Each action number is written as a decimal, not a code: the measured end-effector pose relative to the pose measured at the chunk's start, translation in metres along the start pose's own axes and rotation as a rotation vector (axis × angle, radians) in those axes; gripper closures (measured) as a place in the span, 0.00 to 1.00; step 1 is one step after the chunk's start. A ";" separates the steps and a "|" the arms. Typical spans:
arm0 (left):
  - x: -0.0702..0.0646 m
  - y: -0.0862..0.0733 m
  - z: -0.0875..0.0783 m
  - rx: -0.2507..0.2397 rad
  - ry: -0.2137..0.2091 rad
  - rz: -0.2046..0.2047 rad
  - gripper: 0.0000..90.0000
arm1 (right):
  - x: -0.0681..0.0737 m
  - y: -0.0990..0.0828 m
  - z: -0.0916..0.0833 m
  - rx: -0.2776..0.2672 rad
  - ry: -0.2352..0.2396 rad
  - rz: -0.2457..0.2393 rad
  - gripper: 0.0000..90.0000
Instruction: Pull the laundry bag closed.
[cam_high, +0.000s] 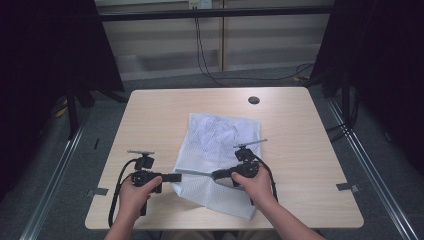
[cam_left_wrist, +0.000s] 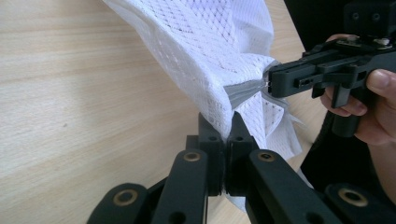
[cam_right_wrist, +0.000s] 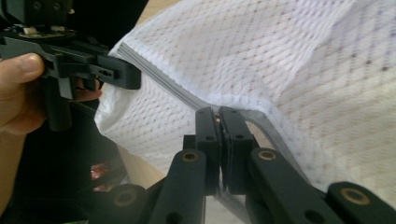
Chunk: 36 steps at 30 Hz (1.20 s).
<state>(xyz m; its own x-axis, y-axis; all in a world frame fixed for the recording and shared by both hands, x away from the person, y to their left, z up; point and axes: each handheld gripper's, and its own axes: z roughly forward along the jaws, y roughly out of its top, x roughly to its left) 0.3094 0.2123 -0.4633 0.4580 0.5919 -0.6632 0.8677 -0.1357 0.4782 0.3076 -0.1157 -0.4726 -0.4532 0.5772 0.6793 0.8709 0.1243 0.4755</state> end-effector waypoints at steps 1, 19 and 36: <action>0.000 0.000 0.000 -0.002 0.001 0.002 0.98 | -0.001 0.000 -0.001 -0.001 -0.003 0.003 0.97; -0.001 0.001 0.002 -0.004 -0.016 -0.030 0.98 | -0.004 -0.002 -0.005 -0.010 0.001 0.015 0.97; 0.000 0.001 0.003 0.002 -0.023 -0.023 0.98 | -0.003 -0.003 -0.007 -0.007 0.003 0.022 0.97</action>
<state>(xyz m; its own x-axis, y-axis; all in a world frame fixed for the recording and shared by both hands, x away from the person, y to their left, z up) 0.3112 0.2102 -0.4642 0.4427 0.5765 -0.6868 0.8783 -0.1243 0.4617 0.3054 -0.1230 -0.4722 -0.4342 0.5776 0.6913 0.8796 0.1061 0.4638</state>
